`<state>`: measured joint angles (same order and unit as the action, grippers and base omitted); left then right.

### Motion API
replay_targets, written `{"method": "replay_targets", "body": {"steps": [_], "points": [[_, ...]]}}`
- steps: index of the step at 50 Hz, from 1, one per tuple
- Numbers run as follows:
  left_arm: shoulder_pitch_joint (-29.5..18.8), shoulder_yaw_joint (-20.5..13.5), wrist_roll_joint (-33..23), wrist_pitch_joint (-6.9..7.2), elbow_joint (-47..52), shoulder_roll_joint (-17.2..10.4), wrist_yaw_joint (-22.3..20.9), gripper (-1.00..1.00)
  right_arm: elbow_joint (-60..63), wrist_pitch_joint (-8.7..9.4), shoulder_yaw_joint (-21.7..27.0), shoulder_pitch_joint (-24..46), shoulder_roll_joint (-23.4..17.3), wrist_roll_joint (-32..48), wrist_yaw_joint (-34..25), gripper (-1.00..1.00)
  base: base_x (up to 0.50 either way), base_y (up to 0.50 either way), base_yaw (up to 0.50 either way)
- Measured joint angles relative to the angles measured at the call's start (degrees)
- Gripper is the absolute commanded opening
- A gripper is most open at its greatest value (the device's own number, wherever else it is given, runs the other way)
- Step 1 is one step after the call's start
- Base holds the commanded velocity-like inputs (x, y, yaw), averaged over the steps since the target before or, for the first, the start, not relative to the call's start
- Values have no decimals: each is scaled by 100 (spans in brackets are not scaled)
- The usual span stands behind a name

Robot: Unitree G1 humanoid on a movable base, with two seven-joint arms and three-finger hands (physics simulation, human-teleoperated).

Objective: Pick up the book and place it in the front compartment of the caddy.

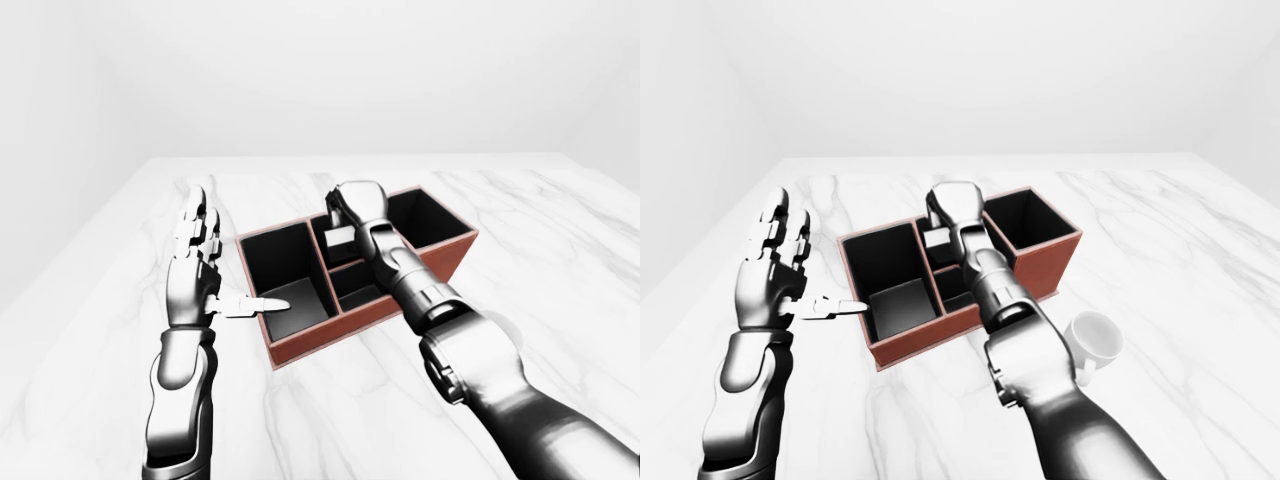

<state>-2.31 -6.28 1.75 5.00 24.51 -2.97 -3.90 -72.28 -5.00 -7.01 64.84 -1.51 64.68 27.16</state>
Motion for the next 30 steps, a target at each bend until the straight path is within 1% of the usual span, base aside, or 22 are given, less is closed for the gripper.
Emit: {"method": "replay_targets", "body": {"steps": [30], "points": [[3, 17, -3, 0, 11, 9, 3, 100, -120, 0, -18, 2, 84, 126, 163, -100, 0, 0, 0]]}}
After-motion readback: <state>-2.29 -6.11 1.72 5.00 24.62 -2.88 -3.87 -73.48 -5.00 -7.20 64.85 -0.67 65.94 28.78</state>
